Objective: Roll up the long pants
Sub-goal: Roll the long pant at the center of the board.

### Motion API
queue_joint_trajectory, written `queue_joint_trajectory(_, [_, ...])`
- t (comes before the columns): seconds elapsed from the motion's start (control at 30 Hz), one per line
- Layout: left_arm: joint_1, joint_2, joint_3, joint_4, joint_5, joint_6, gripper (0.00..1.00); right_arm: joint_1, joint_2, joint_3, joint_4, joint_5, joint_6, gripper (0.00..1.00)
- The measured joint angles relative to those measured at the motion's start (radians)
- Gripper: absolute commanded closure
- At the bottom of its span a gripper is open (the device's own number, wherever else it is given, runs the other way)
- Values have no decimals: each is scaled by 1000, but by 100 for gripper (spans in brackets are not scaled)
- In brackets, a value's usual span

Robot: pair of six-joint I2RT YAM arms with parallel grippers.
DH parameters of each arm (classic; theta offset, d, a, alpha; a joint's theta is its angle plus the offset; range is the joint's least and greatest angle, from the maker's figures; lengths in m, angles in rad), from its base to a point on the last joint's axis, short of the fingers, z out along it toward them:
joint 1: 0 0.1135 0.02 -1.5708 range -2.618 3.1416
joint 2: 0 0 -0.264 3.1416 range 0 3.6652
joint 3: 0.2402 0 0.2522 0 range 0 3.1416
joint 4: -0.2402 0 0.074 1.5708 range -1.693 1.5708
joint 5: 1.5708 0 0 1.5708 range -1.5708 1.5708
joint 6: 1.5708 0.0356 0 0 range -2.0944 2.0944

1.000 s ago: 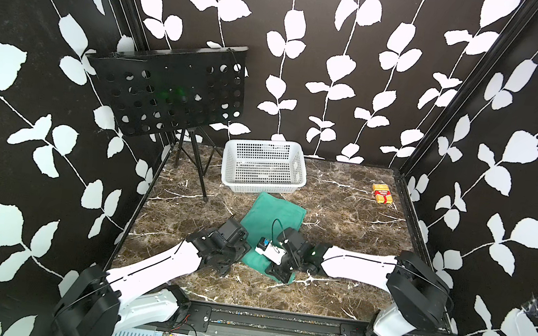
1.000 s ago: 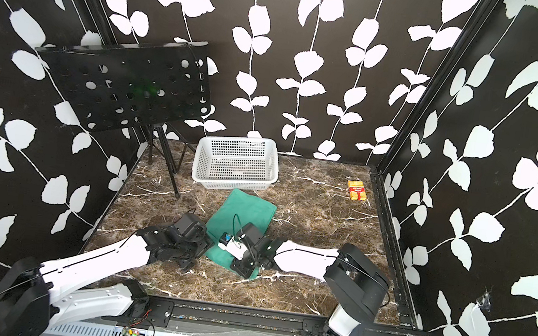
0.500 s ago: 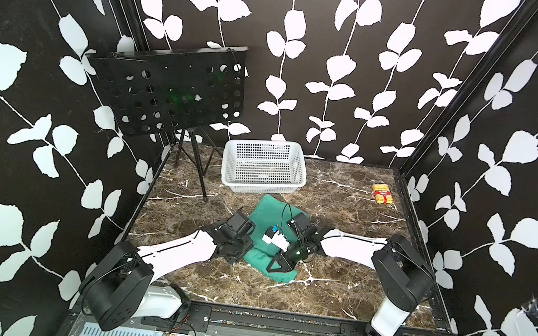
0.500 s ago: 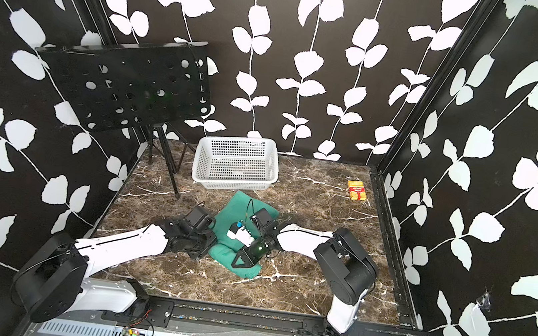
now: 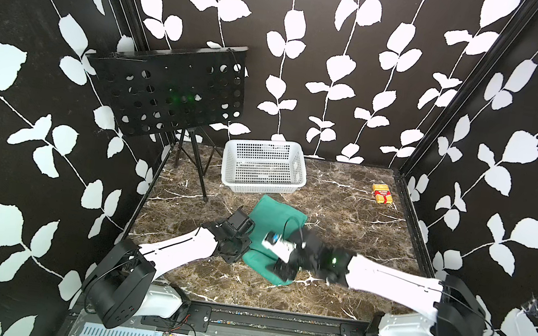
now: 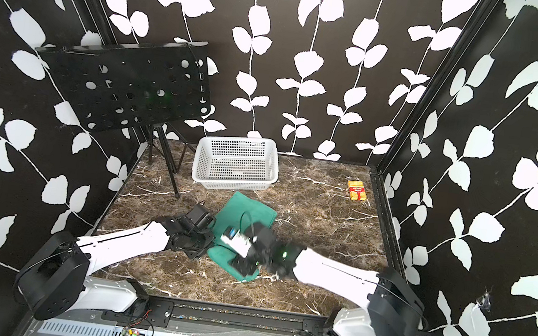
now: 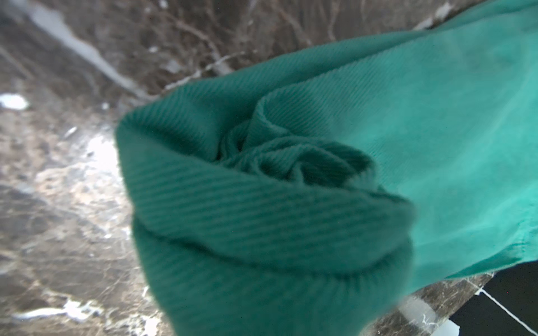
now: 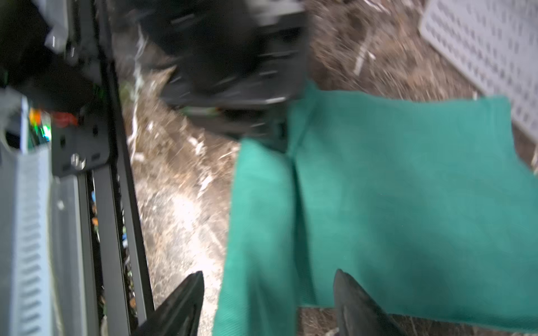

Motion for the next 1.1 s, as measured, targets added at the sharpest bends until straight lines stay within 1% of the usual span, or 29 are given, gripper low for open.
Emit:
queue_joint_trajectory(0.1, [0,0,5,-14,0,-13,80,110,41,-36,36,156,-56,27])
queue_joint_trajectory(0.2, [0,0,5,-22,0,-23,80,172,111,-56,84,296,-90,28])
queue_joint_trajectory(0.33, [0,0,5,-24,0,-38,79,209,184,-75,157,432,-86,29])
queue_joint_trajectory(0.4, [0,0,5,-24,-1,-44,77,214,214,-81,190,485,-75,33])
queue_joint_trajectory(0.47, [0,-1,5,-26,-2,-52,75,215,240,-81,216,523,-69,41])
queue_joint_trajectory(0.53, [0,-3,5,-29,-6,-58,72,217,269,-81,238,555,-65,57])
queue_joint_trajectory(0.6, [0,-7,5,-38,-10,-65,64,219,292,-80,254,582,-65,74])
queue_joint_trajectory(0.63, [0,-11,5,-44,-12,-68,60,220,297,-80,257,590,-67,79])
queue_joint_trajectory(0.67, [0,-19,5,-56,-16,-72,54,220,299,-80,261,594,-68,85])
queue_joint_trajectory(0.77, [0,-65,0,-94,-38,-73,39,213,298,-77,257,578,-74,95])
queue_joint_trajectory(0.87, [0,-136,-14,-128,-67,-73,29,185,285,-58,216,508,-72,100])
queue_joint_trajectory(0.97, [0,-211,-27,-156,-91,-66,23,137,281,-13,153,385,-67,100])
queue_joint_trajectory(1.1, [0,-308,-50,-183,-104,-46,21,60,281,60,60,170,-48,100])
